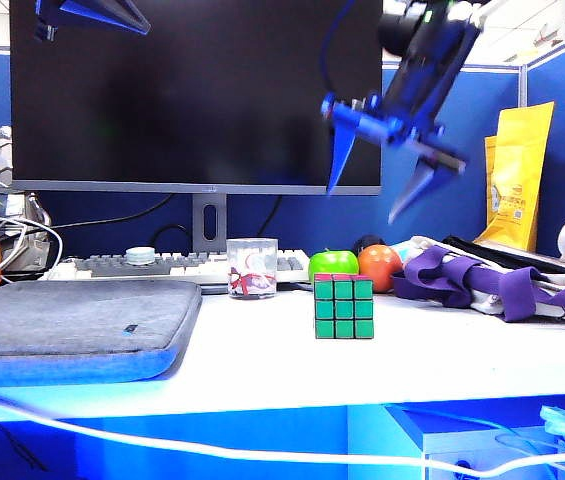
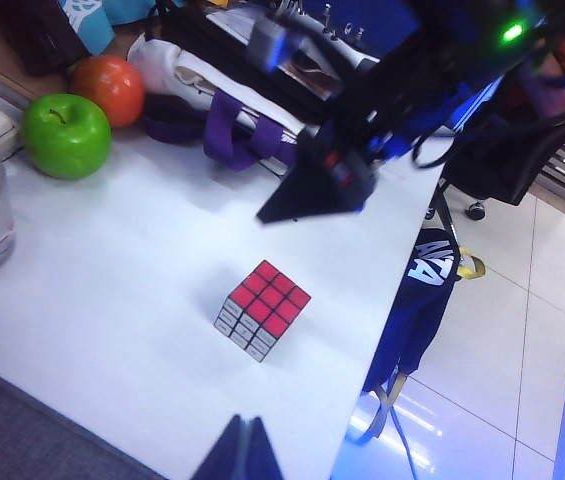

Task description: Rotate the Rubik's Cube so that its red face is facing towards you.

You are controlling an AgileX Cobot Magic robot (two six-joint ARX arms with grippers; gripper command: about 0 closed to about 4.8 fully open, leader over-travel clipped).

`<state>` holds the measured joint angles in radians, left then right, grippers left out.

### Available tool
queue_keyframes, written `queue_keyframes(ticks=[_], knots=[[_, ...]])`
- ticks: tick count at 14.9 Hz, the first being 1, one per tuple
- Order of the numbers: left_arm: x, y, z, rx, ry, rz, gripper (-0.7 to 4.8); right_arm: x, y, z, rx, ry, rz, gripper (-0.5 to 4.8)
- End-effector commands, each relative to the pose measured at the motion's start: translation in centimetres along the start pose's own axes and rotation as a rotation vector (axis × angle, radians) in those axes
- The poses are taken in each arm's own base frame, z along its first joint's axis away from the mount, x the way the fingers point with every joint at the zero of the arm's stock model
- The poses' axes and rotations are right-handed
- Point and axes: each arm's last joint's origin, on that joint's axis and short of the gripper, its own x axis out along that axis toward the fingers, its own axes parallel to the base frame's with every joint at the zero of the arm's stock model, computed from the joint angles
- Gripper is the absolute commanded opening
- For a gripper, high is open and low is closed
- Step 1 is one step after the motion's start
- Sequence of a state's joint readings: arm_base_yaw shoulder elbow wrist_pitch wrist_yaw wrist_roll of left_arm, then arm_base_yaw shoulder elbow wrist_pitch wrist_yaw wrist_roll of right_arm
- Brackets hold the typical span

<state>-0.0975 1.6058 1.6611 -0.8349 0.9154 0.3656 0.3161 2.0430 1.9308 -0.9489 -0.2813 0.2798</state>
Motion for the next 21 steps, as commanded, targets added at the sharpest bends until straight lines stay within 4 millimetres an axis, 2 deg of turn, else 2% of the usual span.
queue_keyframes(ticks=[1,3,6,12,17,19,21], knots=[[-0.2,-0.2,0.0,-0.006,0.002,-0.010,-0.04,2.0,-0.7,-0.5,0.017,0.088,-0.014,4.79],[-0.2,-0.2,0.0,-0.005,0.002,-0.010,-0.04,2.8,-0.9,-0.6,0.019,0.107,-0.018,4.79],[-0.2,-0.2,0.0,-0.003,0.001,-0.010,-0.04,3.1,0.0,-0.5,-0.010,0.088,-0.001,4.79],[-0.2,-0.3,-0.1,-0.015,0.010,-0.014,-0.04,7.1,0.6,-1.6,-0.023,0.184,-0.014,4.79],[-0.2,-0.4,-0.3,-0.014,0.023,-0.019,-0.04,9.3,0.0,-2.2,-0.016,0.237,-0.032,4.79],[-0.2,-0.4,-0.3,-0.017,0.026,-0.020,-0.04,9.6,0.1,-2.0,-0.024,0.214,-0.023,4.79],[-0.2,-0.4,-0.3,-0.016,0.027,-0.021,-0.04,9.7,0.3,-1.9,-0.032,0.204,-0.016,3.62]])
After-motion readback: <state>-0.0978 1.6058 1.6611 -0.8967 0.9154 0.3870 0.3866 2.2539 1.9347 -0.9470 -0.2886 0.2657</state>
